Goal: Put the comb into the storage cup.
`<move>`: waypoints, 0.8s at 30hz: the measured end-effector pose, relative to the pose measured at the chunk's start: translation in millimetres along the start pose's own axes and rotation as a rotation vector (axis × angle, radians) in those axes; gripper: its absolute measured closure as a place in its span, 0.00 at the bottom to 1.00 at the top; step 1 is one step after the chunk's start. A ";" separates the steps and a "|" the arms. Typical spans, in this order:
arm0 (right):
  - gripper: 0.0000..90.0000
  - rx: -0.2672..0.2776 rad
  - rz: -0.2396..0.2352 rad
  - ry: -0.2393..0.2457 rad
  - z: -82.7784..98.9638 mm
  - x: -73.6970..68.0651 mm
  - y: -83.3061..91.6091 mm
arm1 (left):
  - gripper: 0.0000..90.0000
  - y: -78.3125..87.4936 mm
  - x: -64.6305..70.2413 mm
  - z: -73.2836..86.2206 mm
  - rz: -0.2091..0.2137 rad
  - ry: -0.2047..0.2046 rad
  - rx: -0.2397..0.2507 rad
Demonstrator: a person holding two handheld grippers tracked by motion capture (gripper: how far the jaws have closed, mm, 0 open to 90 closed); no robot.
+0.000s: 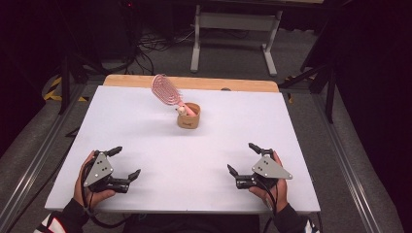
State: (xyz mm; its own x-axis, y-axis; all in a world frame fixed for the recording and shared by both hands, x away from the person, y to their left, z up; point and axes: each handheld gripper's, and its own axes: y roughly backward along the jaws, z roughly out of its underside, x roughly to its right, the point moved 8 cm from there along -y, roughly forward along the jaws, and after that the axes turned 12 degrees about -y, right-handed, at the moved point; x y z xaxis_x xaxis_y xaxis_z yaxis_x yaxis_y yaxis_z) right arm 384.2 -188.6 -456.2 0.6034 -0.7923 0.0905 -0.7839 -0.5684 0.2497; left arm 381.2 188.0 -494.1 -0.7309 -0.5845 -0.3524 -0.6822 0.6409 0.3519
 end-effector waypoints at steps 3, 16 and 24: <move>0.06 -0.011 0.001 0.005 3.9 -1.6 2.2 | 0.05 1.1 -1.8 2.1 -0.004 0.009 0.003; 0.06 -0.019 -0.011 -0.008 8.9 0.4 2.0 | 0.05 -2.9 -0.3 1.7 -0.005 0.009 -0.005; 0.06 -0.012 -0.008 -0.007 7.6 0.1 3.4 | 0.05 -3.1 1.2 -0.2 -0.003 0.001 -0.004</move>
State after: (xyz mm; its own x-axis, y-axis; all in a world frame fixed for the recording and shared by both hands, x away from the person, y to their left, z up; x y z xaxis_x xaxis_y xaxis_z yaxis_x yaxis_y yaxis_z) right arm 380.5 -192.3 -462.7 0.6088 -0.7891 0.0817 -0.7771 -0.5723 0.2620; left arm 382.4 185.2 -495.4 -0.7288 -0.5871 -0.3524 -0.6845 0.6373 0.3540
